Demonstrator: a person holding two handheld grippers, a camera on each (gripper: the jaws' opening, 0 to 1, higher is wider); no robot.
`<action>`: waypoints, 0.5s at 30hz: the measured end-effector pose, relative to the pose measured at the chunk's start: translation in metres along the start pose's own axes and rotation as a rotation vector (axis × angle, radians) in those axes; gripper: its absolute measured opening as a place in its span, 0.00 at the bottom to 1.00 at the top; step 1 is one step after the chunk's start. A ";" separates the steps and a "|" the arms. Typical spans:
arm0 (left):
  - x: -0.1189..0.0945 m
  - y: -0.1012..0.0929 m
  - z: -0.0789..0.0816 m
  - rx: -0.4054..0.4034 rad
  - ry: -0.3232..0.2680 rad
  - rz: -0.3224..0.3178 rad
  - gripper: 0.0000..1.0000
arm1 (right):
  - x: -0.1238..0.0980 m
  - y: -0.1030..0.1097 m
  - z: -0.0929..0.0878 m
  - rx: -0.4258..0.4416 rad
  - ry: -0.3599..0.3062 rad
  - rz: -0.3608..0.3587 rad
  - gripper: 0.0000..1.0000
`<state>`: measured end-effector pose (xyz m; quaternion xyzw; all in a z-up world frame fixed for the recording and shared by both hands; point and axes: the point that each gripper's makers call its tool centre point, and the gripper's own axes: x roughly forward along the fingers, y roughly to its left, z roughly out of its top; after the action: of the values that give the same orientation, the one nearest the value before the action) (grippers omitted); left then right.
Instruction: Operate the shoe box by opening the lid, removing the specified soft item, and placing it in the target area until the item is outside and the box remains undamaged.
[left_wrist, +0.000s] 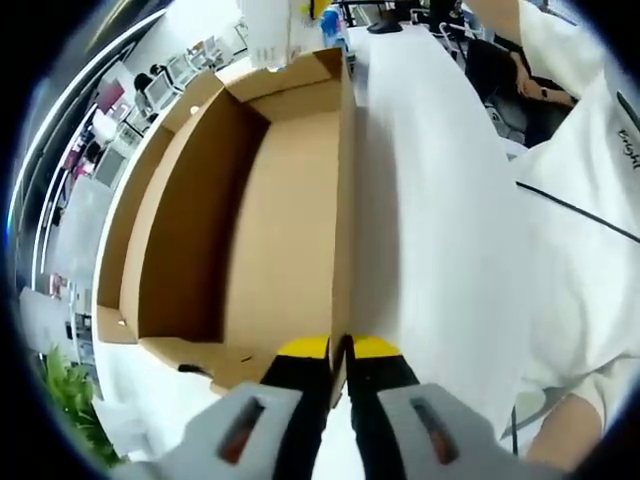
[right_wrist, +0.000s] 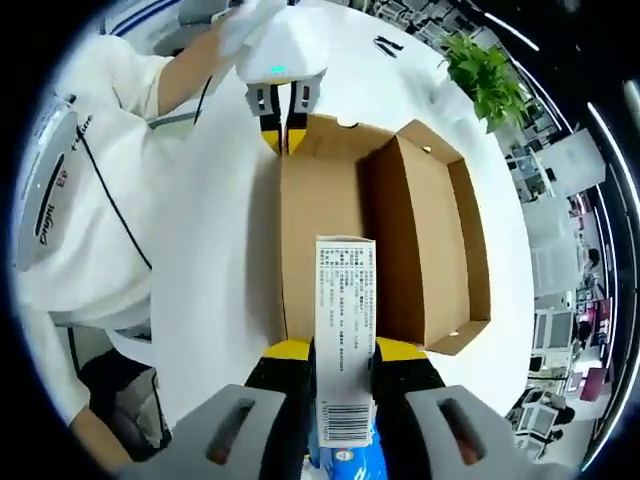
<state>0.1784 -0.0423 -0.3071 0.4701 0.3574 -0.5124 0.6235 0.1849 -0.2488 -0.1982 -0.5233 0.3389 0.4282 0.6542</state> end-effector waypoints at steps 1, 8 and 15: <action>0.000 0.000 0.000 0.000 0.001 0.000 0.04 | -0.001 0.001 -0.002 0.002 0.005 0.000 0.20; 0.000 0.001 0.000 -0.001 -0.001 -0.005 0.04 | -0.008 0.025 -0.016 -0.019 0.011 0.025 0.20; -0.001 0.000 -0.001 -0.006 -0.001 0.003 0.04 | -0.011 0.025 -0.035 0.009 0.038 -0.009 0.20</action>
<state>0.1780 -0.0413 -0.3068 0.4685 0.3577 -0.5106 0.6260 0.1576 -0.2832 -0.2057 -0.5299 0.3509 0.4139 0.6517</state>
